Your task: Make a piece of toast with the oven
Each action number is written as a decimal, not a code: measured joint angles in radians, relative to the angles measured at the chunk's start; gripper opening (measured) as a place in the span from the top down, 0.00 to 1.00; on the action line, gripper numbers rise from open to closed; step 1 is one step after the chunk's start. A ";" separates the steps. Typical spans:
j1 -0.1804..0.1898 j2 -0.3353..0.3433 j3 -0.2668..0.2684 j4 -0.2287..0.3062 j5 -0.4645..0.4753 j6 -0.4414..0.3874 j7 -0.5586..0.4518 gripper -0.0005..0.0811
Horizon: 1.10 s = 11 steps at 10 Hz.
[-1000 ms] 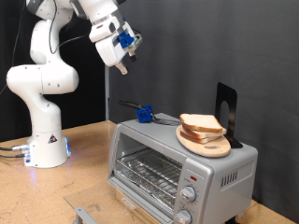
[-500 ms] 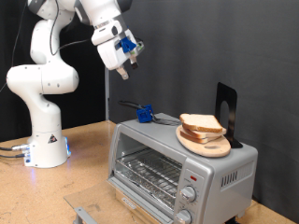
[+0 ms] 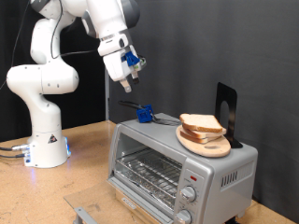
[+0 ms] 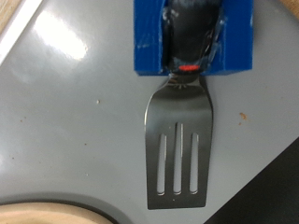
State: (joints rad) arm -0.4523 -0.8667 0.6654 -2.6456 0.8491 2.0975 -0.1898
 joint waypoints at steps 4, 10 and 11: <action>0.012 -0.001 0.086 -0.051 0.068 0.131 -0.010 0.00; 0.011 0.012 0.199 -0.098 0.134 0.235 -0.009 0.00; 0.008 0.022 0.213 -0.099 0.142 0.247 -0.008 0.00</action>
State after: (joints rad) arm -0.4438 -0.8451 0.8786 -2.7450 0.9911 2.3449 -0.1980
